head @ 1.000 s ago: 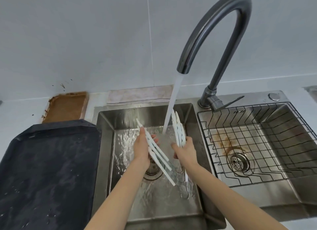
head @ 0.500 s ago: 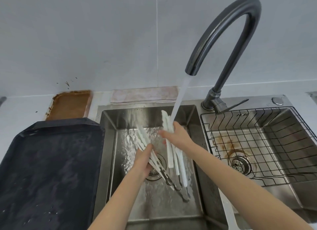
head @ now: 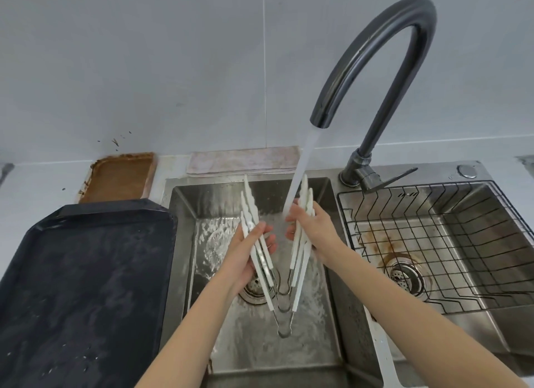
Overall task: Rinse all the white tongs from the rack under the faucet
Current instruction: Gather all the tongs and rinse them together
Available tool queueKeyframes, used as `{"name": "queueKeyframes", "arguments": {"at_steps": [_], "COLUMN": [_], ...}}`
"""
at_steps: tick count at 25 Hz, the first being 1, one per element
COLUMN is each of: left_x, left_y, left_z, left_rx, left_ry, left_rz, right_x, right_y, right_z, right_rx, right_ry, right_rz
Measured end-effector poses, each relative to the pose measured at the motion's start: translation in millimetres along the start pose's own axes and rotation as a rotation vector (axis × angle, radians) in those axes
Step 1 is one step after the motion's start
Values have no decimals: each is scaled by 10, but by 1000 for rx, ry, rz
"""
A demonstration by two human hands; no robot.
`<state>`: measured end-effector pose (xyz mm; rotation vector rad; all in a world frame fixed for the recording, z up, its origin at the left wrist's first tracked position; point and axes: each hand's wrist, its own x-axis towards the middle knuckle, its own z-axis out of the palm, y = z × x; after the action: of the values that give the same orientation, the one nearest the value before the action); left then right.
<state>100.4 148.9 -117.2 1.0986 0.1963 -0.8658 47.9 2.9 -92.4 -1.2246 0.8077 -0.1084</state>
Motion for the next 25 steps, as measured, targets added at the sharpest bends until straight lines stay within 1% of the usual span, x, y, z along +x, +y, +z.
{"name": "queueKeyframes", "arguments": {"at_steps": [2,4,6,8,12,15,18,21,23,25], "left_x": [1,-5,-4,0,11,-35,-90,-118,-119,-119], "left_y": [108,197,264,330,410,418,405,386,373,362], "left_z": [89,210,342,456,530,532,539,534,520,488], "left_rx": [150,327,558,712,850,896,893,850,774,586], "left_ry": [-57,-115,-135,-143,-97,-25,57,170,231,264], "left_rz": [40,71,133,171,194,233,279,285,250,168], "right_x": [-31,-69,-113,-159,-194,-163,-136,-122,-96,-52], "right_y": [33,71,110,141,126,52,-97,-248,-330,-403], "right_z": [-91,-199,-281,-331,-396,-455,-617,-848,-993,-1109], "right_rx": [86,100,90,33,-229,-380,-338,-261,-242,-200], "right_ry": [24,81,126,109,76,103,165,239,321,393], "right_rz": [19,87,151,152,58,63,36,-17,-45,-69]}}
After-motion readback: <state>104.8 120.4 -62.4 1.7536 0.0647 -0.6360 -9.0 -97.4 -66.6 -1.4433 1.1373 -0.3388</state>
